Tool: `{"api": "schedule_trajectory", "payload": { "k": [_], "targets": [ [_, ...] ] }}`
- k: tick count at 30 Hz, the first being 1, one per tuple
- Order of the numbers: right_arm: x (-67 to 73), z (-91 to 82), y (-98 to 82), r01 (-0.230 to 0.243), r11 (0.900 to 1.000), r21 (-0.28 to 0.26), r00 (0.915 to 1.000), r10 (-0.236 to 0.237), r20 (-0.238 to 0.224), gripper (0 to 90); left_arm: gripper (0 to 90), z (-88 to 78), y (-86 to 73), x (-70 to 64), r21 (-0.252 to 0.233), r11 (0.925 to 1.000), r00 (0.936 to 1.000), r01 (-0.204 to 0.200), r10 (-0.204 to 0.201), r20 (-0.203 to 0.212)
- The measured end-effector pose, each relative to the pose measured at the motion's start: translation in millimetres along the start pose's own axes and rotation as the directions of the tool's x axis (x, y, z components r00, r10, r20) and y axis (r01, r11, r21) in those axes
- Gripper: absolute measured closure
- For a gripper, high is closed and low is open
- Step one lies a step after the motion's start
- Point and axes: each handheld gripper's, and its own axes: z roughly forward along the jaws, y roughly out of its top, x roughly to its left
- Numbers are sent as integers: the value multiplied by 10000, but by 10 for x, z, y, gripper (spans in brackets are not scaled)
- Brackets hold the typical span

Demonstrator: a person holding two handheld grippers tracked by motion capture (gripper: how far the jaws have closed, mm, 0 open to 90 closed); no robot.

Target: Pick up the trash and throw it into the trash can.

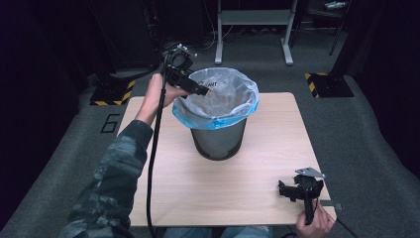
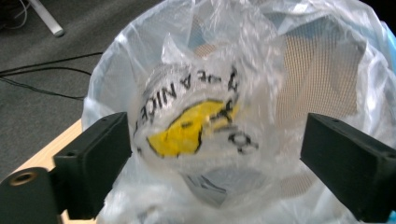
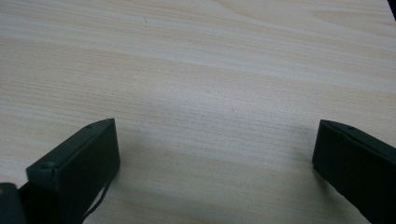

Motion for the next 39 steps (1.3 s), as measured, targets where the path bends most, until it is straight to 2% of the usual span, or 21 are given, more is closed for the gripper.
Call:
{"api": "schedule_trajectory", "payload": {
  "k": [11, 12, 14, 16, 18, 20, 22, 23, 24, 25, 26, 27, 28, 29, 31, 34, 35, 36, 39],
  "targets": [
    [0, 1, 0, -19, 10000, 5, 10000, 19, 15, 0, 27, -181, -375, -35, -428, 9989, 9997, -215, 219, 108],
    [0, 2, 0, -20, 10000, 4, 10000, 20, 14, 0, 26, -213, -454, -40, -554, 9981, 9996, -271, 276, 87],
    [0, 3, 0, -20, 10000, -13, 10000, 20, 17, 0, 10, -227, -494, -41, -562, 9982, 9996, -201, 211, 163],
    [-2, 4, -1, -4, 10000, -17, 10000, 4, 16, 0, 9, -275, -616, -54, -725, 9968, 9994, -330, 333, 19],
    [-1, 4, 0, -22, 10000, -15, 10000, 22, 11, 0, 3, -289, -658, -56, -764, 9964, 9994, -356, 359, 24],
    [-1, 4, 0, -35, 10000, 0, 10000, 35, 5, 0, 1, -317, -746, -72, -873, 9953, 9990, -427, 415, -164],
    [-1, 4, 0, -37, 10000, 1, 10000, 37, 2, 0, 0, -340, -898, -79, -941, 9944, 9987, -480, 462, -208],
    [-5, 3, -1, 30, 10000, 18, 10000, -30, -2, 0, 0, -340, -898, -79, -941, 9944, 9987, -480, 462, -208],
    [-5, 3, -1, 20, 10000, 16, 10000, -20, 0, 0, 1, -337, -1023, -76, -1025, 9934, 9986, -510, 494, -176],
    [-5, 3, -1, 15, 10000, 16, 10000, -15, -2, 0, 4, -337, -1023, -76, -1025, 9934, 9986, -510, 494, -176],
    [-5, 4, -1, 13, 10000, 18, 10000, -13, -6, 0, 4, -316, -1156, -64, -978, 9937, 9984, -544, 524, -236],
    [-3, 5, -1, -29, 10000, -5, 10000, 29, -7, 0, 4, -298, -1221, -55, -917, 9944, 9984, -532, 510, -259],
    [-4, 3, 0, -17, 10000, 6, 10000, 17, 0, 0, 4, -298, -1221, -55, -917, 9944, 9984, -532, 510, -259],
    [-2, 4, 0, -48, 10000, -4, 10000, 48, -9, 0, 4, -259, -1350, -24, -830, 9955, 9985, -460, 434, -319],
    [-3, 4, 0, -43, 10000, -1, 10000, 43, -10, 0, 1, -236, -1413, -4, -768, 9964, 9990, -372, 350, -292],
    [-3, 4, 0, -52, 10000, 2, 10000, 52, -11, 0, 1, -153, -1604, 47, -676, 9977, 9992, -94, 67, -404],
    [-3, 4, 0, -54, 10000, 3, 10000, 54, -12, 0, 0, -80, -1740, 75, -616, 9980, 9993, 168, -189, -329],
    [-4, 4, 0, -51, 10000, 3, 10000, 51, -15, 0, 0, -80, -1740, 75, -616, 9980, 9993, 168, -189, -329],
    [-4, 4, 0, -56, 10000, 4, 10000, 56, -15, 0, 0, 63, -1957, 106, -470, 9981, 9979, 397, -420, -486]
  ]
}}
